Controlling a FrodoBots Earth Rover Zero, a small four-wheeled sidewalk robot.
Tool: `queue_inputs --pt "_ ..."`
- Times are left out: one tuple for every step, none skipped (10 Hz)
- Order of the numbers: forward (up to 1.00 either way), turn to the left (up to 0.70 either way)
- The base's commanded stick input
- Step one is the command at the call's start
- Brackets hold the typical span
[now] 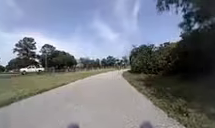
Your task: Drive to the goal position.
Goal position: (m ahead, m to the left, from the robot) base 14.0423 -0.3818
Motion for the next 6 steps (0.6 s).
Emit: queue_inputs --pt "0.70 0.00" --pt "0.70 0.00" --pt "0.70 0.00" --pt "0.70 0.00" --pt "0.70 0.00" --pt "0.70 0.00"
